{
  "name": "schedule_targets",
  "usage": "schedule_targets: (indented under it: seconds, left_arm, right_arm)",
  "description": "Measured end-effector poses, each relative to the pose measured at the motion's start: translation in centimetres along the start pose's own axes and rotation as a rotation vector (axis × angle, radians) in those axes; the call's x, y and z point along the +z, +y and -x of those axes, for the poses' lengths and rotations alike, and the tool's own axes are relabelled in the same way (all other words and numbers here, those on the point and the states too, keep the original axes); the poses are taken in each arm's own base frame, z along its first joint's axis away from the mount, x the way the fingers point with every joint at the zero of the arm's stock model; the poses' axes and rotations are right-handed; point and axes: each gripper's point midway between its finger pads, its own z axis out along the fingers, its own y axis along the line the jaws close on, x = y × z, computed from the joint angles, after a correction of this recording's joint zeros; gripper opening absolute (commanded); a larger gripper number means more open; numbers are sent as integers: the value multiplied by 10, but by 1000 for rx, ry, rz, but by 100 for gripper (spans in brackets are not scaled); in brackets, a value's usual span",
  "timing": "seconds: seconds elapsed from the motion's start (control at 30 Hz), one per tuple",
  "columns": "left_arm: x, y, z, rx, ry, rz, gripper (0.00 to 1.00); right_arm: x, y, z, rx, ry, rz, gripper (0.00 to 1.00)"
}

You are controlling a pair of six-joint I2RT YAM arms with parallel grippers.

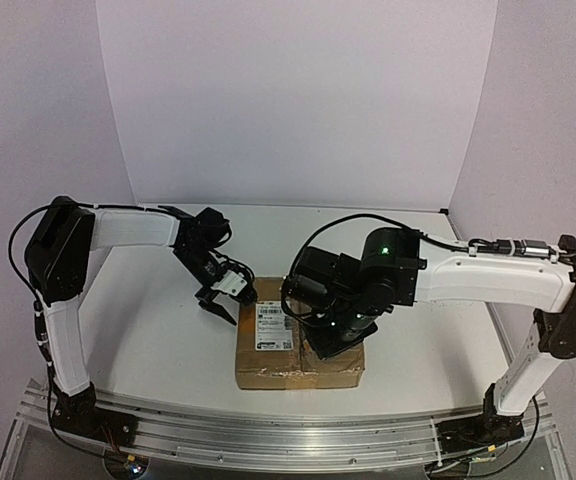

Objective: Unpack the express box

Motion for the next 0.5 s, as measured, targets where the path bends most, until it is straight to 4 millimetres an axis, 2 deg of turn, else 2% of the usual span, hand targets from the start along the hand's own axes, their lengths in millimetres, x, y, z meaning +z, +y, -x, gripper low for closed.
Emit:
schedule_targets:
  seconds: [0.13, 0.23, 0.3, 0.37, 0.5]
  left_arm:
    - [-23, 7, 0, -61, 25, -48, 77]
    - [-47, 23, 10, -56, 7, -32, 84]
    - [-56, 30, 21, -42, -28, -15, 86]
    - [-54, 31, 32, -28, -62, -15, 88]
    - [-25, 27, 53, 39, -91, -41, 95]
  right_arm:
    - [0, -5, 3, -19, 12, 26, 0]
    - [1, -12, 4, -37, 11, 46, 0]
    - [2, -16, 5, -50, 6, 60, 0]
    - [2, -19, 6, -59, 4, 75, 0]
    - [4, -29, 13, -61, 10, 98, 0]
